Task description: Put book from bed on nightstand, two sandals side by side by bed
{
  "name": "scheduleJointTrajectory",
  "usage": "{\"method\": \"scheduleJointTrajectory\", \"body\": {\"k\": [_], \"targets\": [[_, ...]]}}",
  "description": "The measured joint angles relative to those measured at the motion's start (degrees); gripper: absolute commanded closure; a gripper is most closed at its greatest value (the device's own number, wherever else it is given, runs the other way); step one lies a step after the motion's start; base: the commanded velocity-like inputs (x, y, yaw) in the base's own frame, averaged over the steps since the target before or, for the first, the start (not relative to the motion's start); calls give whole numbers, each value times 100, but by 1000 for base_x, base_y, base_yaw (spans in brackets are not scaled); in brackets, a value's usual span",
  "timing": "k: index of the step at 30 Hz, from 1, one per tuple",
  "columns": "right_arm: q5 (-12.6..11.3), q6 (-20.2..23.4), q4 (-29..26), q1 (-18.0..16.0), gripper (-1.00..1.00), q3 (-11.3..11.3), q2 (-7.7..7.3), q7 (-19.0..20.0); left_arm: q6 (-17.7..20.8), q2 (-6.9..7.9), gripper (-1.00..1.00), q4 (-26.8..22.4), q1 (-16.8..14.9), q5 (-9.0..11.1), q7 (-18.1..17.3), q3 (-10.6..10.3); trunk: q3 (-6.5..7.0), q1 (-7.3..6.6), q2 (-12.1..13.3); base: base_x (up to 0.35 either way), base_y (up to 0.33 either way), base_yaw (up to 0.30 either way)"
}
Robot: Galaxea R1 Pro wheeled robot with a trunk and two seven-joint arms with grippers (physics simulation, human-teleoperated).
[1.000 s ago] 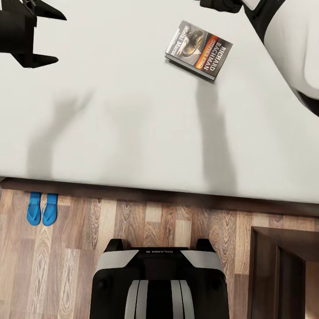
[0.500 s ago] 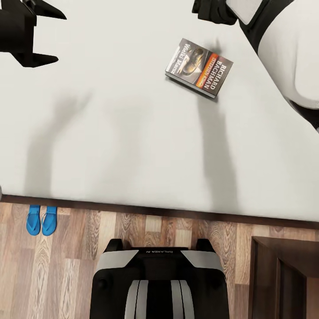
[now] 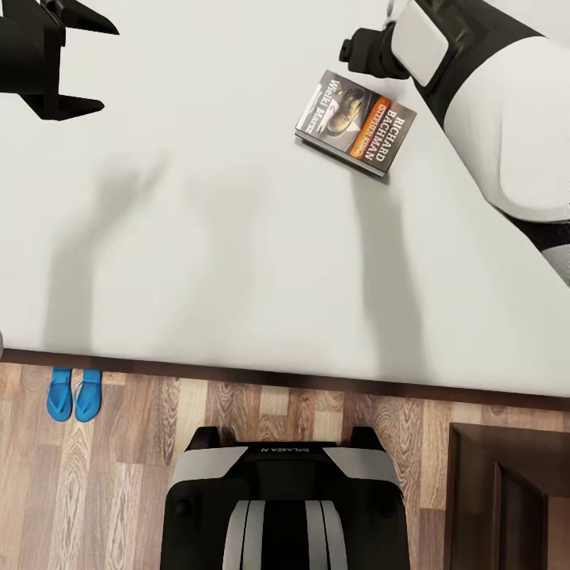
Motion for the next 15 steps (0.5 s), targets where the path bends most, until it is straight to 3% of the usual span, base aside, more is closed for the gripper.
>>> {"method": "scheduleJointTrajectory", "body": {"k": [15], "targets": [[-110, 25, -80, 27, -100, -14, 0, -49, 0, -4, -100, 0, 0, -4, 0, -2, 0, 0, 0, 0, 0, 0]]}}
